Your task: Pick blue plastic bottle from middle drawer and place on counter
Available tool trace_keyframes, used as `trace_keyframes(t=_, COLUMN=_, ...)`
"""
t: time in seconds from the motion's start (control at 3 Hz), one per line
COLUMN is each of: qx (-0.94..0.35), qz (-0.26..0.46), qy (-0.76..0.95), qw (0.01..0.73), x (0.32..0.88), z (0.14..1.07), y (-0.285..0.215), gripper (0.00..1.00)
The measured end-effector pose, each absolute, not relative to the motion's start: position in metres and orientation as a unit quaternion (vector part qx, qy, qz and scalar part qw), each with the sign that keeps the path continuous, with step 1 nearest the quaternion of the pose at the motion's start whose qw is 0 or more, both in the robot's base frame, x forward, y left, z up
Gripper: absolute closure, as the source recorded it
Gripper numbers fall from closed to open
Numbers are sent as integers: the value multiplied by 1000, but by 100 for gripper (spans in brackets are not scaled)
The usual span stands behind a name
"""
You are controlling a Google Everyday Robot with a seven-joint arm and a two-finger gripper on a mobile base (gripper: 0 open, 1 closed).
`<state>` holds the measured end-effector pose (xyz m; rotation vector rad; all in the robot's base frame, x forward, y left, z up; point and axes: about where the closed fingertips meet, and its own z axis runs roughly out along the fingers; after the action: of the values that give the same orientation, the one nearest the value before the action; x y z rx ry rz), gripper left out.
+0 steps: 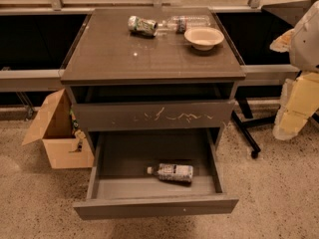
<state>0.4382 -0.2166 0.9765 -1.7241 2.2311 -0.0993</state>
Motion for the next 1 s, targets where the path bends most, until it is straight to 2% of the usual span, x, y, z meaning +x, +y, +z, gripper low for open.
trace_keyframes(t=0.67, qx=-618, qz=-16, qy=766, qw=175, x=443, z=960, y=-213, gripper=0)
trace_keyframes(t=1.0, qx=-629, qz=37, qy=752, qw=194, x=452, z=919, y=-210, gripper=0)
